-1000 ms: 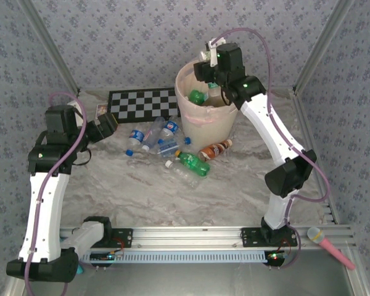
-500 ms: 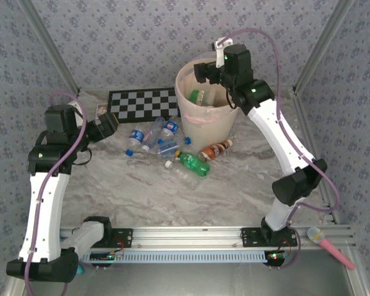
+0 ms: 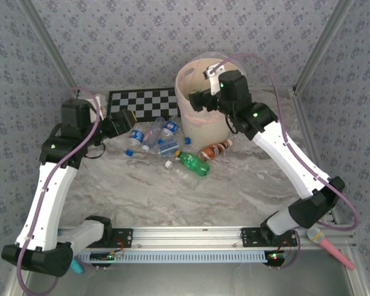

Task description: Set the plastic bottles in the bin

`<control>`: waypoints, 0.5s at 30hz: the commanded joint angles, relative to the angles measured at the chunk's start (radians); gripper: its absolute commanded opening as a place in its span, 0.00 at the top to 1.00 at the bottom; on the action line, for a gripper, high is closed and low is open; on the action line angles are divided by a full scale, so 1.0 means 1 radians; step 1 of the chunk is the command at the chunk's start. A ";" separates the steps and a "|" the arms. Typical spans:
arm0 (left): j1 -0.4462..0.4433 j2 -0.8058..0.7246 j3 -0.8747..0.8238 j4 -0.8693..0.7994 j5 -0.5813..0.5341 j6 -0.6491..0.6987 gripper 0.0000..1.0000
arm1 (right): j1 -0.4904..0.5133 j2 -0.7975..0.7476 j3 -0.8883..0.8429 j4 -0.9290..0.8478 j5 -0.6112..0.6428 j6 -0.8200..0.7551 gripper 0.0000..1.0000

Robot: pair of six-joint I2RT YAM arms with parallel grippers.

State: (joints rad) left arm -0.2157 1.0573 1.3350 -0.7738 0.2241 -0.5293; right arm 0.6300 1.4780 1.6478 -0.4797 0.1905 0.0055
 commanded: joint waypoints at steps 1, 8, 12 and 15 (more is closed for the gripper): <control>-0.013 0.019 0.010 0.030 -0.017 -0.022 0.00 | 0.060 -0.045 -0.044 -0.047 0.041 -0.033 0.00; -0.014 0.028 0.027 0.027 -0.056 -0.015 0.00 | 0.207 -0.066 -0.193 -0.069 0.053 -0.006 0.00; -0.013 0.032 0.047 -0.009 -0.096 0.025 0.00 | 0.258 -0.026 -0.242 -0.101 -0.013 0.042 0.00; -0.013 0.022 0.050 -0.029 -0.129 0.047 0.00 | 0.263 0.014 -0.274 -0.109 -0.065 0.086 0.03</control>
State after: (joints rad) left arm -0.2256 1.0897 1.3468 -0.7719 0.1410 -0.5228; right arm 0.8909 1.4540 1.4006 -0.5560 0.1829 0.0341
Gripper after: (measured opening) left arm 0.997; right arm 0.983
